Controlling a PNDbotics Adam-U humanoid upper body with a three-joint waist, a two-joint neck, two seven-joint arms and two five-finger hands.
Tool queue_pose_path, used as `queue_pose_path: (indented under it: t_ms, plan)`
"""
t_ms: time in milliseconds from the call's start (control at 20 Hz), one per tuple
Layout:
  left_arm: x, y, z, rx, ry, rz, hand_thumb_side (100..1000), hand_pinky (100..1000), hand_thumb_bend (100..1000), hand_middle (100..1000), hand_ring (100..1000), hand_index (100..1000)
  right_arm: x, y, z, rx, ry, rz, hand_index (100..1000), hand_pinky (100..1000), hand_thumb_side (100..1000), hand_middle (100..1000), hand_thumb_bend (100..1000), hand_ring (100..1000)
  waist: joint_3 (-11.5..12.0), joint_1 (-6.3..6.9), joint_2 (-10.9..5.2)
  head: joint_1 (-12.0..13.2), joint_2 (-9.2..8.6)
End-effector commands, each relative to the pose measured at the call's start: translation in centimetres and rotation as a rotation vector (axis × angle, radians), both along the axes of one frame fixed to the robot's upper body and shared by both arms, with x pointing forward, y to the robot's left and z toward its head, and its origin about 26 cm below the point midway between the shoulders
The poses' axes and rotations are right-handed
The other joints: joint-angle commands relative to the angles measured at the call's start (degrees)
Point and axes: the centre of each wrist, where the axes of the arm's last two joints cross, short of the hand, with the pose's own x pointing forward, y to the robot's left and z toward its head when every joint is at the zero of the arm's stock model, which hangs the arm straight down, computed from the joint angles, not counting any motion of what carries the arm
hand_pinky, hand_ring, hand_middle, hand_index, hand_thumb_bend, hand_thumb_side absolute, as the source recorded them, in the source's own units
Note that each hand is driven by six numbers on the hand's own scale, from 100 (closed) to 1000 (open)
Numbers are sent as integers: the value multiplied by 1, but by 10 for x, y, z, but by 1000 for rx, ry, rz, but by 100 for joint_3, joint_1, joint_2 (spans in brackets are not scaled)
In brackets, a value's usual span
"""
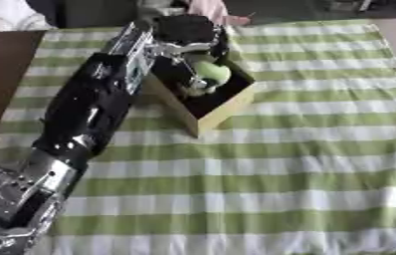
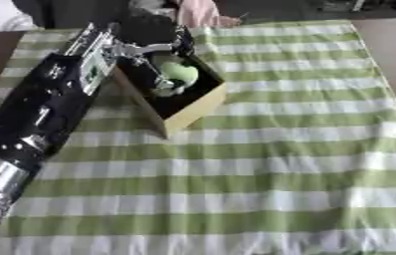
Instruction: Pick up objects on the table and place them in the box.
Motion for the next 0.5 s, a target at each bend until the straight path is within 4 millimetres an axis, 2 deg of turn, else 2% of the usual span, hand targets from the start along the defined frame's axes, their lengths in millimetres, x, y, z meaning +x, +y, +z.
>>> queue_pose_path:
  t_ms: [50,150,200,250,300,350,450,500]
  plan:
    - [2,0,9,-2,-38,10,100,213,100,432,390,518,-1,-1,8,-6,-22,7,787,635,1000,547,100,594,-17,-22,-84,21,-72]
    - [3,0,5,-7,-40,15,100,263,105,476,433,570,-1,-1,8,-4,-23,8,787,635,1000,547,100,594,-20,-26,-82,27,-85]
    - [3,-1,3,-8,-43,17,100,292,145,496,455,597,-1,0,8,-3,-23,9,787,635,1000,547,100,594,-21,-27,-82,27,-88]
    - [3,-1,2,-4,-50,18,100,384,222,547,517,657,-1,0,8,-2,-23,9,787,635,1000,546,100,594,-22,-28,-82,22,-87]
    - [3,-1,2,3,-60,19,100,400,237,553,528,664,-1,0,8,-2,-23,8,787,635,1000,546,100,594,-23,-28,-82,20,-82]
    - [2,-1,3,11,-74,20,100,495,335,596,595,700,-2,-1,7,-2,-23,7,787,634,1000,546,100,594,-23,-25,-83,17,-80]
    - [1,-1,6,30,-109,23,100,562,402,657,672,751,-2,-1,7,0,-21,5,786,634,1000,546,100,594,-21,-20,-84,7,-72]
    - [1,-1,6,37,-124,24,100,566,405,662,678,757,-2,-1,7,0,-21,5,786,634,1000,546,100,594,-19,-19,-85,4,-69]
